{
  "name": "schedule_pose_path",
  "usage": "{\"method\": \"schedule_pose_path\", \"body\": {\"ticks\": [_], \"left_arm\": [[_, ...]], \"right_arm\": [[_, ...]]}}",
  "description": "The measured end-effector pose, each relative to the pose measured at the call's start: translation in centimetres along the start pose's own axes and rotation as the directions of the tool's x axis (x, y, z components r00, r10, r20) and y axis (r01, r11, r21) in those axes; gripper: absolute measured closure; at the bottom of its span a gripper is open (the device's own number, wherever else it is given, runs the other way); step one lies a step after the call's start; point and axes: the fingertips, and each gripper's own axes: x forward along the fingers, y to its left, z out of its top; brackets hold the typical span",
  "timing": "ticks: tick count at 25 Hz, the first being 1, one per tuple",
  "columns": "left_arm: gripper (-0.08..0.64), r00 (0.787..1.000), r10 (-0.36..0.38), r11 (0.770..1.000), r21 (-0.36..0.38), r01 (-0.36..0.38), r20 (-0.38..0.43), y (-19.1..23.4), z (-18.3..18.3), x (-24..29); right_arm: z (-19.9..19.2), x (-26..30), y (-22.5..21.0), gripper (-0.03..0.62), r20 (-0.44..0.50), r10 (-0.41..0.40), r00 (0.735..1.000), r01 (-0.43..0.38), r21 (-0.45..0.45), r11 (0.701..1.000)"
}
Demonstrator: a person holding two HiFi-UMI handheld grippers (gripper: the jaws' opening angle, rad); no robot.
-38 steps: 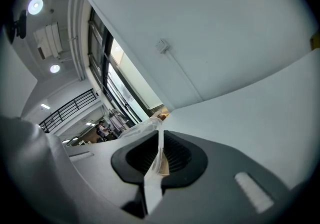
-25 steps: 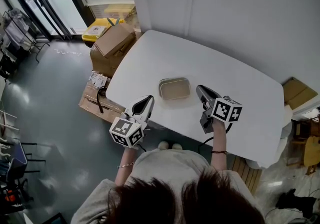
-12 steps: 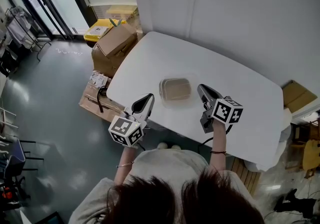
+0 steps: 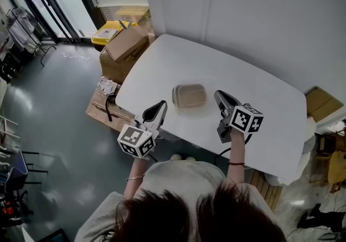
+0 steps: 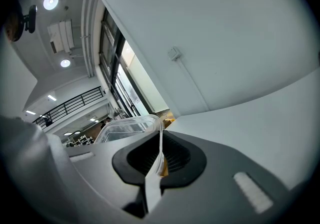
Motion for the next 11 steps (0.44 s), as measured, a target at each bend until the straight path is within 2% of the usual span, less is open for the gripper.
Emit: {"method": "schedule_pose_path", "body": {"ticks": [11], "left_arm": [[0.569, 1.0, 0.004, 1.0, 0.004, -0.004, -0.006, -0.17, -0.13, -0.08]], "right_arm": [[0.06, -0.17, -0.09, 0.563, 0.002, -0.002, 1.0, 0.002, -0.001, 1.0]]}}
